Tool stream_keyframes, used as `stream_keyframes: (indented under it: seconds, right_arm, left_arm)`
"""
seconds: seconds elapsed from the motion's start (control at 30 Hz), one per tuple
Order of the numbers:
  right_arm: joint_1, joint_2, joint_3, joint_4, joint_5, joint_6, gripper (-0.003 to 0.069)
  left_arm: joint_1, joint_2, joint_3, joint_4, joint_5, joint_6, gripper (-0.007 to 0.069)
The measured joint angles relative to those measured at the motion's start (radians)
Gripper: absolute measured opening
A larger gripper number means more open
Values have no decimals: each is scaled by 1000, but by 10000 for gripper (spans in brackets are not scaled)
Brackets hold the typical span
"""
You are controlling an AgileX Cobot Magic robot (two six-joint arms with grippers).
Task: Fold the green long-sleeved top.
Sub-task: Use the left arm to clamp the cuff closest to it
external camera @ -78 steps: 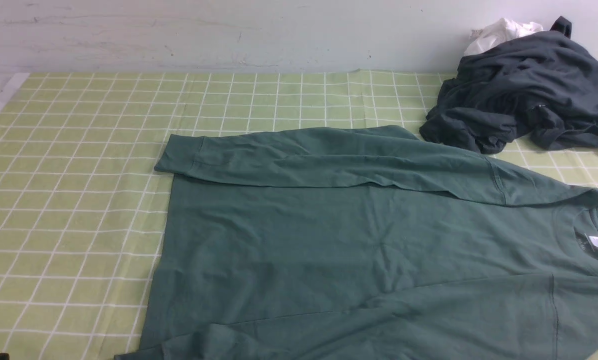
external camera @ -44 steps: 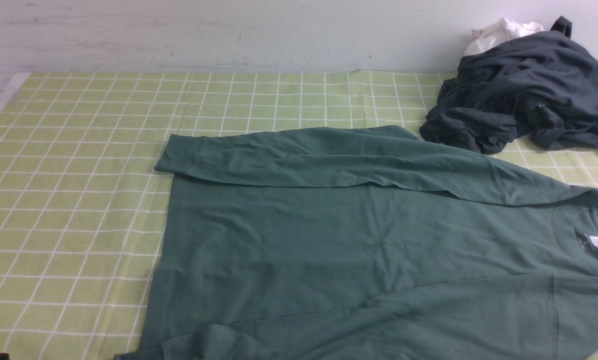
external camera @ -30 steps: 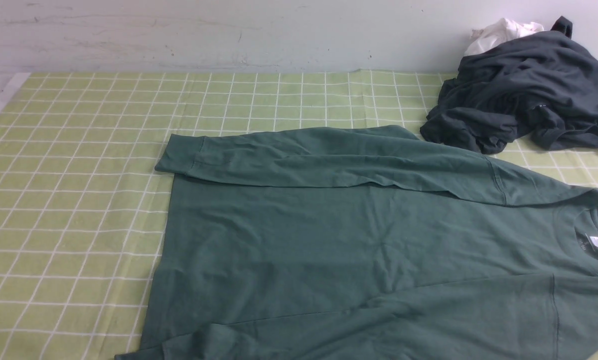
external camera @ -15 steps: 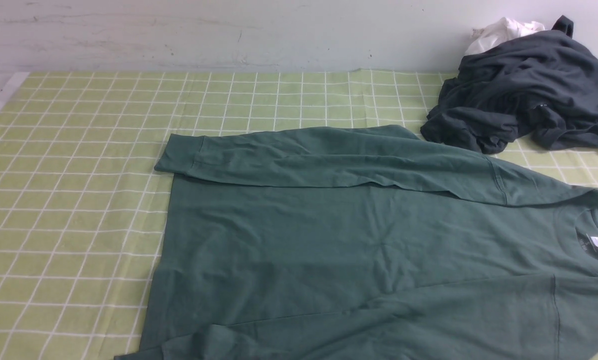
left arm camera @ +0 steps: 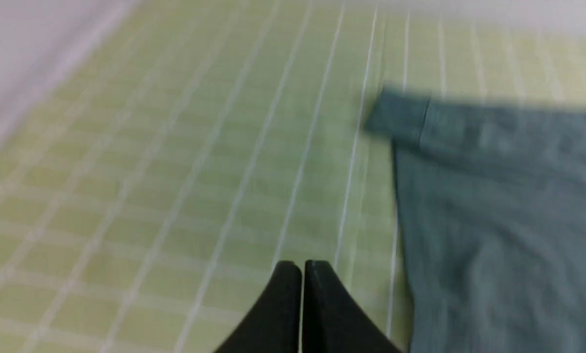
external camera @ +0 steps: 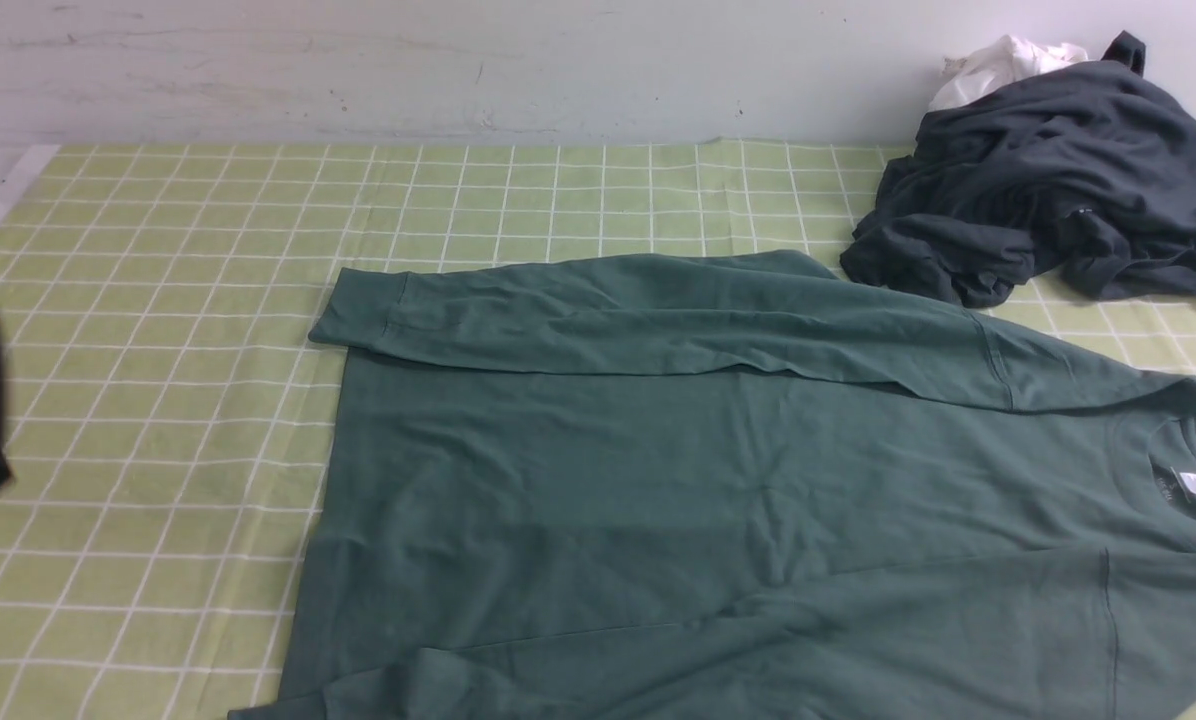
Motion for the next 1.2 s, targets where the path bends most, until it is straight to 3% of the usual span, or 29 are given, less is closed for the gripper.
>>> stream_keyframes:
  seconds: [0.07,0.13,0.23,0.27,0.4,0.63,0.73,0.83,0.97,1.0,1.1,1.2]
  right_arm:
    - [23,60,0,60,66,-40,-15]
    - [81,162,0,168,104,-153,-15]
    - [134,229,-1,235,88,-263,-15]
    - [171,275,-1,275,60,-350,-15]
    - [235,330,-2,317,-6,-482,-15]
    - [252,338,-2,386,-21,-552,-15]
    - [252,338,-2,419,-21,-562,-15]
    - [253,338,-2,444,-22,-563,-15]
    - [253,338,-2,459,-23,-564,-15]
    - [253,338,-2,460,-24,-565,-15]
    - [253,338,-2,462,-24,-565,-15]
    - [253,338,-2,463,-24,-565,-15]
  left_arm:
    - [-20,68,0,-70,83,62,-4]
    - [-58,195,0,-192,185,201,-4]
    - [-76,299,0,-270,214,305,-3]
    - [-80,367,0,-315,212,352,0]
    - [-82,501,-2,-377,186,400,70]
    - [-84,644,-7,-418,141,420,293]
    - [-84,679,-7,-423,110,420,325]
    - [-84,714,-8,-425,82,420,295]
    - [-84,726,-9,-447,73,427,200]
    - [-84,727,-9,-469,72,449,135]
    - [-84,727,-9,-523,70,508,39]
    - [-84,724,-19,-592,82,585,1]
